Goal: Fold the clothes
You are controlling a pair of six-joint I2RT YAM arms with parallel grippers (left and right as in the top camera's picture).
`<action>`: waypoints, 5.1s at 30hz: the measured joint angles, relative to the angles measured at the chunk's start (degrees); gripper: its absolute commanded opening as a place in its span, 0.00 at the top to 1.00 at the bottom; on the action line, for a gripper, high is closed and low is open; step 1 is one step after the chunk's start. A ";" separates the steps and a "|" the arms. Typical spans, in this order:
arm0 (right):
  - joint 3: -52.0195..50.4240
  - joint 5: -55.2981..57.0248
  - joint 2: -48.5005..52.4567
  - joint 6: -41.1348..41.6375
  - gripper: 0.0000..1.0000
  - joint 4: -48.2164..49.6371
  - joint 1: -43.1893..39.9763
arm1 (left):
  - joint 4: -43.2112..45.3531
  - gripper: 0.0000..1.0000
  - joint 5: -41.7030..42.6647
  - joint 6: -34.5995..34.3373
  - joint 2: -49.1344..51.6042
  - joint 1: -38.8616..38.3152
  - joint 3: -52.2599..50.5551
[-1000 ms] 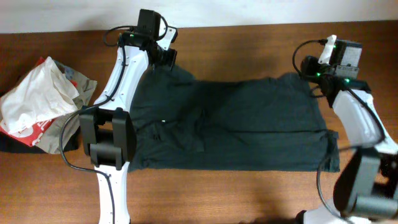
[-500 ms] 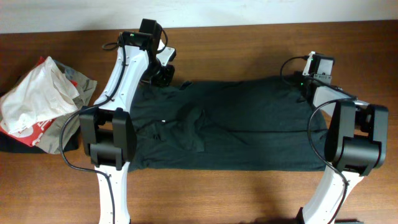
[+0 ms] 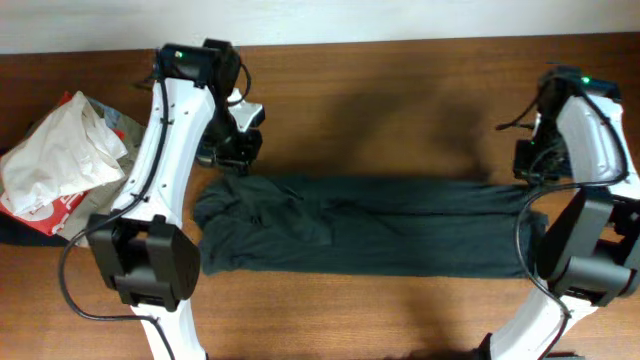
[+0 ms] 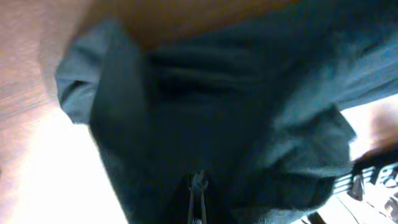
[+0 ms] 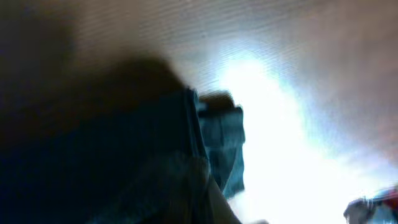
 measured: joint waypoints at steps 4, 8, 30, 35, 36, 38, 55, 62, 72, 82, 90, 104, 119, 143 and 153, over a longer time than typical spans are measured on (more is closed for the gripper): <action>-0.09 -0.74 0.00 1.99 0.96 -6.95 -2.82 | -0.04 0.99 0.00 -0.20 -0.76 0.04 -10.10; -2.01 -0.87 -0.02 4.24 0.96 -8.83 -5.90 | 2.82 1.00 0.66 -0.22 -6.03 0.04 -19.89; -12.63 -15.28 0.00 -0.24 0.42 -3.48 -15.52 | 15.17 0.52 3.02 -0.57 -6.99 -2.69 -27.74; -12.66 -16.81 0.00 -0.33 0.41 -2.97 -15.69 | 23.15 0.51 3.89 0.09 -7.19 -9.97 -40.70; -12.68 -16.96 0.00 -0.46 0.41 -2.95 -15.69 | 25.35 0.51 3.89 0.09 -7.21 -10.16 -42.38; -12.68 -17.05 0.00 -0.50 0.41 -2.93 -15.69 | 28.35 0.52 3.87 0.09 -7.28 -10.16 -45.11; -12.68 -17.66 0.00 -0.94 0.41 -2.54 -15.69 | 35.36 0.57 7.30 -1.33 -10.47 -20.68 -30.16; -12.68 -17.86 0.00 -0.90 0.41 -2.54 -15.69 | 38.16 0.43 -0.31 -2.95 -10.45 -15.98 -29.09; -12.68 -17.88 0.00 -0.96 0.41 -2.54 -15.69 | 35.80 0.99 -9.38 -6.34 -4.02 -8.24 -32.85; -12.68 -18.10 0.00 -0.92 0.41 -2.27 -15.69 | 15.50 0.59 -10.78 -17.77 -3.91 -7.04 -34.32; -12.68 -18.58 0.00 -0.94 0.34 -2.29 -15.69 | 29.22 0.31 -11.78 -19.02 -3.80 -7.02 -45.99; -28.87 -19.80 -5.38 1.01 0.19 38.12 -10.47 | 57.31 0.21 -10.78 -19.39 -7.69 -2.27 -48.74; -16.85 -21.97 -0.28 -22.21 0.01 29.88 -9.25 | 44.48 0.01 -8.11 -16.24 -5.18 3.85 -35.17; -0.13 -20.59 3.87 -13.77 0.71 13.42 30.36 | 40.54 0.01 -6.60 -16.22 -7.98 7.43 -33.99; -0.26 -20.26 3.82 -11.28 0.01 13.64 34.67 | 40.72 0.01 -8.17 -15.78 -7.98 7.50 -33.99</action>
